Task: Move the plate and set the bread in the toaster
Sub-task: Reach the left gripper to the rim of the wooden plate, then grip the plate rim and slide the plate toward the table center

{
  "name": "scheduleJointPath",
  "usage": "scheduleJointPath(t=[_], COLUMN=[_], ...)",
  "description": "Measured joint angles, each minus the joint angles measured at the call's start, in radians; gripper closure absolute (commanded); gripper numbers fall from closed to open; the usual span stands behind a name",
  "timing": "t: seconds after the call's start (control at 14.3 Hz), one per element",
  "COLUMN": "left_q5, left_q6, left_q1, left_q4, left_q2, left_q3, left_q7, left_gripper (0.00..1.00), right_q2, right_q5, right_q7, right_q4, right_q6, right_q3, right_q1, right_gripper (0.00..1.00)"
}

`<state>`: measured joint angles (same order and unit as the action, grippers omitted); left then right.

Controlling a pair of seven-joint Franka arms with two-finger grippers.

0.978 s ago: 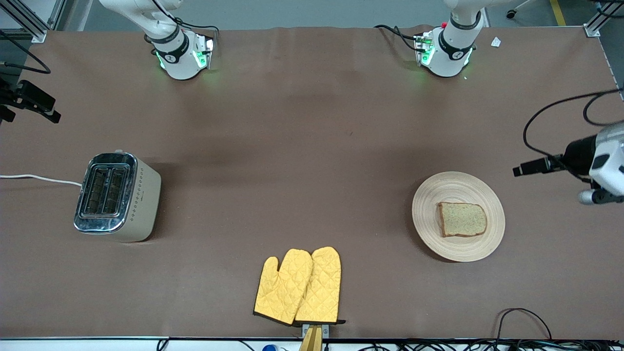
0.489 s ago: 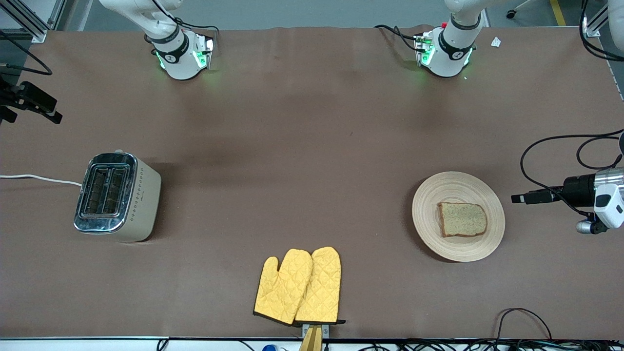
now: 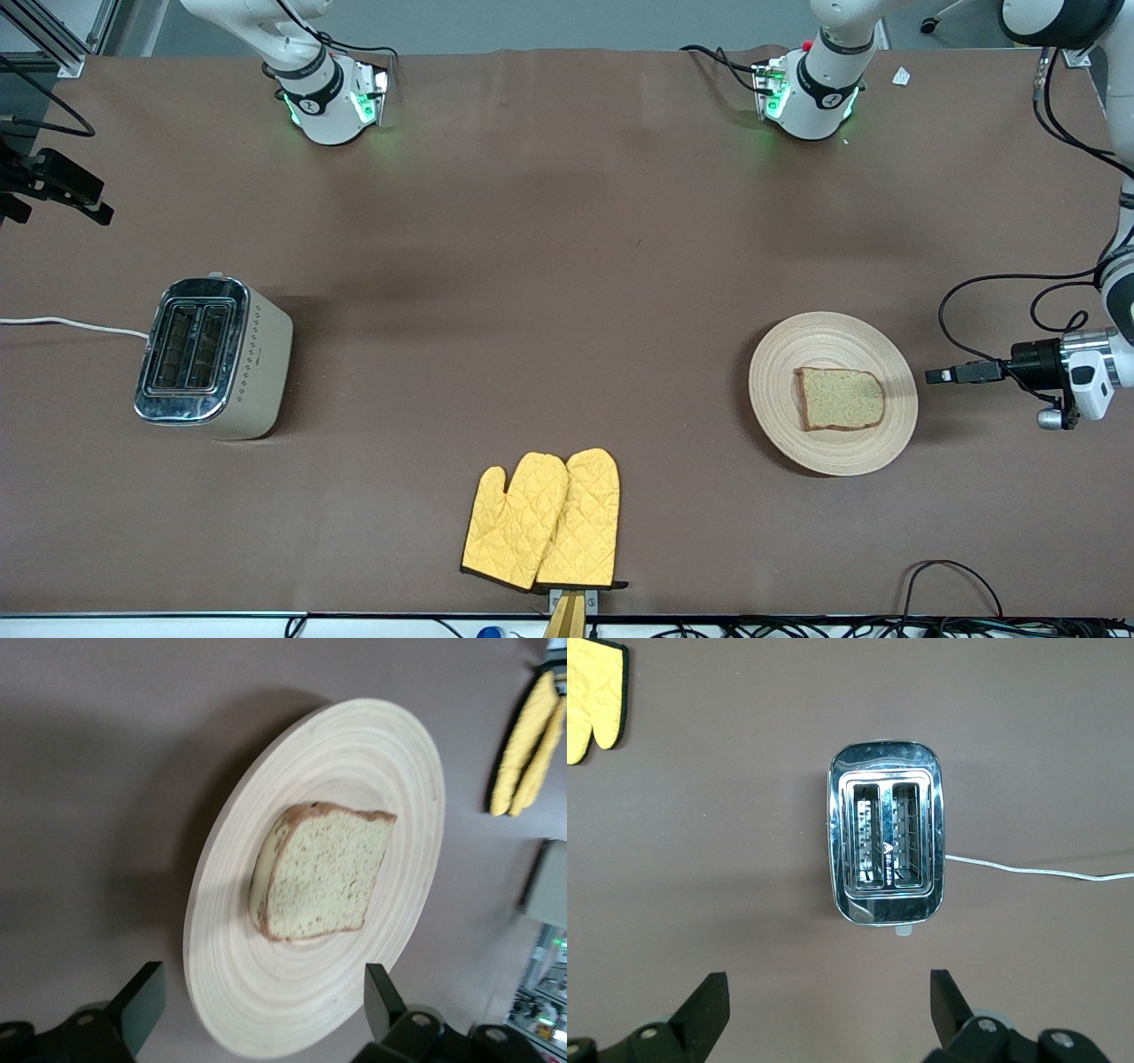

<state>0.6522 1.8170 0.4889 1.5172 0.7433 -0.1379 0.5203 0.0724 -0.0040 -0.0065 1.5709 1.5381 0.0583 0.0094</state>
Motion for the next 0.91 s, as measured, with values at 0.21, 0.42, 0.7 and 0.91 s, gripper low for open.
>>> scheduleJointPath(t=[0.21, 0.42, 0.7, 0.91], left_q5=[0.094, 0.134, 0.137, 0.137], left_q6=[0.004, 0.013, 0.017, 0.017], left_q1=[0.017, 0.024, 0.024, 0.025], left_q4=[-0.001, -0.004, -0.015, -0.017], left_q2=[0.064, 0.116, 0.136, 0.142], left_q3=[0.0, 0.0, 0.0, 0.0], left_q7=[0.155, 0.235, 0.248, 0.249], left_gripper=[0.24, 0.46, 0.78, 0.99], right_q2=[0.0, 0.0, 0.0, 0.0], right_q5=[0.0, 0.0, 0.0, 0.0], right_q7=[0.0, 0.0, 0.0, 0.0], right_q4=[0.0, 0.0, 0.0, 0.0], right_q6=[0.0, 0.0, 0.0, 0.0], right_q3=[0.0, 0.0, 0.0, 0.0], right_q1=[0.0, 0.0, 0.0, 0.0], right_gripper=[0.0, 0.0, 0.0, 0.0])
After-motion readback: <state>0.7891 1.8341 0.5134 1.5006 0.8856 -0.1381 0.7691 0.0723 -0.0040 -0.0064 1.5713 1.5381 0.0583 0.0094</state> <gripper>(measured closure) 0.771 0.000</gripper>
